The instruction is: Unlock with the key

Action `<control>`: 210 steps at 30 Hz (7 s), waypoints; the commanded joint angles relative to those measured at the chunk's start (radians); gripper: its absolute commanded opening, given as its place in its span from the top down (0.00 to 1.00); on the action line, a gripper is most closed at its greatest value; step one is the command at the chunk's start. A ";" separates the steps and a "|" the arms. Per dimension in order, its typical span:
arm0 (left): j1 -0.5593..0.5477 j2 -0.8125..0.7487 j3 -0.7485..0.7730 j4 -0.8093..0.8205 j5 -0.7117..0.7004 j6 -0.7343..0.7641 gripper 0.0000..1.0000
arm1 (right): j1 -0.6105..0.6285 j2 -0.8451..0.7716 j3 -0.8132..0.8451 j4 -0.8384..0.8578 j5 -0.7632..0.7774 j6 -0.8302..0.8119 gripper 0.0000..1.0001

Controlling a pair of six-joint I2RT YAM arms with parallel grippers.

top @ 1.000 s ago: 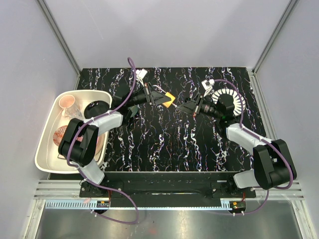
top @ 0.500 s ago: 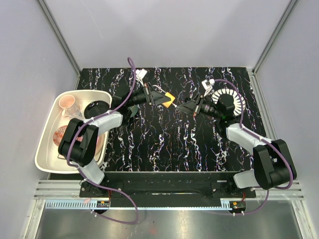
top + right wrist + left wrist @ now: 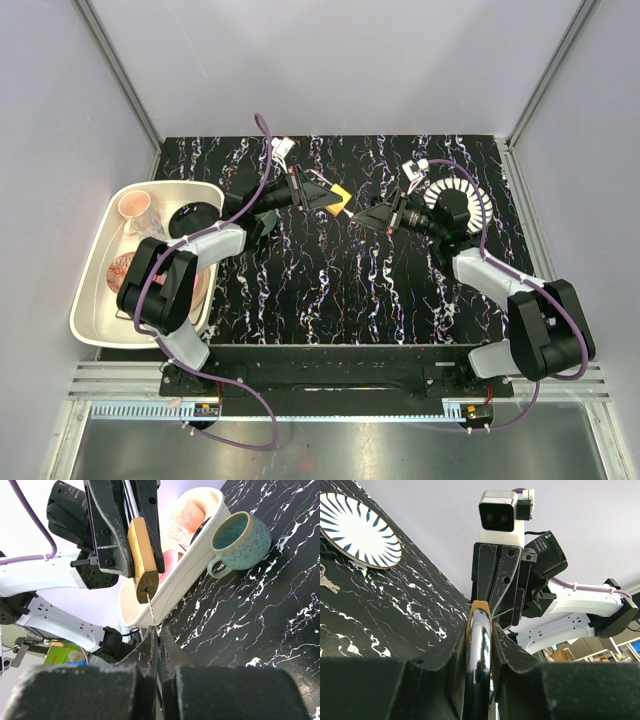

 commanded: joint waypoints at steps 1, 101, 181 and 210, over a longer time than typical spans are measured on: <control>-0.002 -0.059 0.035 0.151 0.010 -0.013 1.00 | 0.023 -0.004 0.019 0.048 -0.037 0.006 1.00; -0.114 -0.041 0.034 -0.031 0.034 0.099 1.00 | -0.063 -0.052 -0.009 0.118 0.037 0.038 1.00; -0.197 -0.067 0.064 0.239 0.306 0.122 1.00 | -0.065 0.006 -0.009 0.353 -0.034 0.392 1.00; -0.264 -0.047 0.055 0.565 0.398 -0.004 1.00 | -0.063 0.108 -0.018 0.491 -0.030 0.628 1.00</control>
